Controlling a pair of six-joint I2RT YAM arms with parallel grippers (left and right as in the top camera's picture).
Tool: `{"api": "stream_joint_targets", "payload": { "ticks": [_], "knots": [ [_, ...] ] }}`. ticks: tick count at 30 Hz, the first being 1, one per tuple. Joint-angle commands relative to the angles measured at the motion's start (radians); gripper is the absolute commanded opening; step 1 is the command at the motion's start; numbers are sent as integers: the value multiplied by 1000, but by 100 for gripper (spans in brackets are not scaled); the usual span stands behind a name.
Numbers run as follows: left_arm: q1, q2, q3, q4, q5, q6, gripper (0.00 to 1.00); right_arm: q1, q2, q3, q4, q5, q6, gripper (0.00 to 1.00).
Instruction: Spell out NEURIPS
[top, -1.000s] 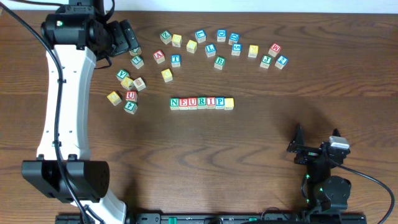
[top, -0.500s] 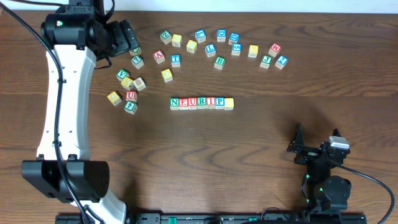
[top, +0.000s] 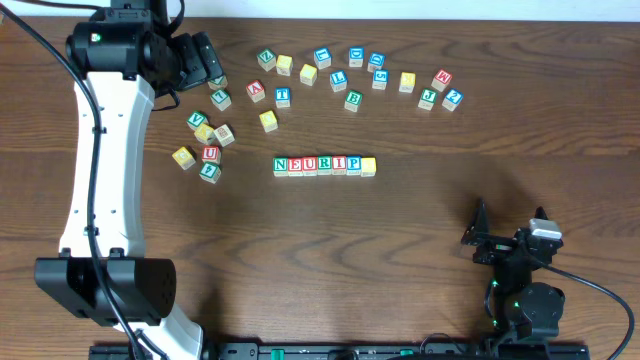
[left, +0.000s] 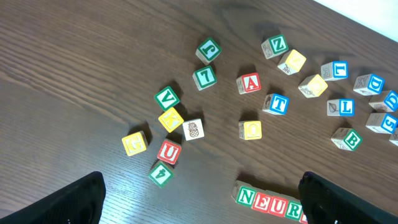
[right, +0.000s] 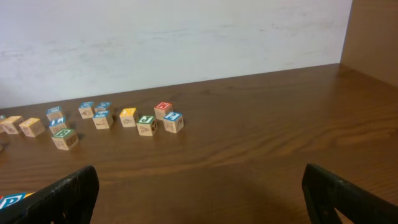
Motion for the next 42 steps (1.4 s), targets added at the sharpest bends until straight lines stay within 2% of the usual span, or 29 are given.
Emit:
{"api": "stream_joint_targets", "payload": {
  "ticks": [1,8,16,20,28,33,42],
  "knots": [
    [1,8,-5,-3,-13,10,98,-8,-9,-5,1,-3,-6,99],
    [2,-16,-5,-3,-13,10,98,-8,-9,-5,1,-3,-6,99],
    [2,-167,-53,24,-17,26,98,-8,-9,-5,1,-3,-6,99],
    [2,-308,-227,188,-21,27,98,-8,-9,-5,1,-3,-6,99],
    [2,-649,-719,593,-20,88,98,-8,-9,-5,1,-3,-6,99],
    [3,-844,-966,756,-21,142,98,-8,-9,-5,1,-3,-6,99],
    [19,-1159,-1365,1000,-40,156,98,-8,-9,-5,1,-3,-6,99]
  ]
}}
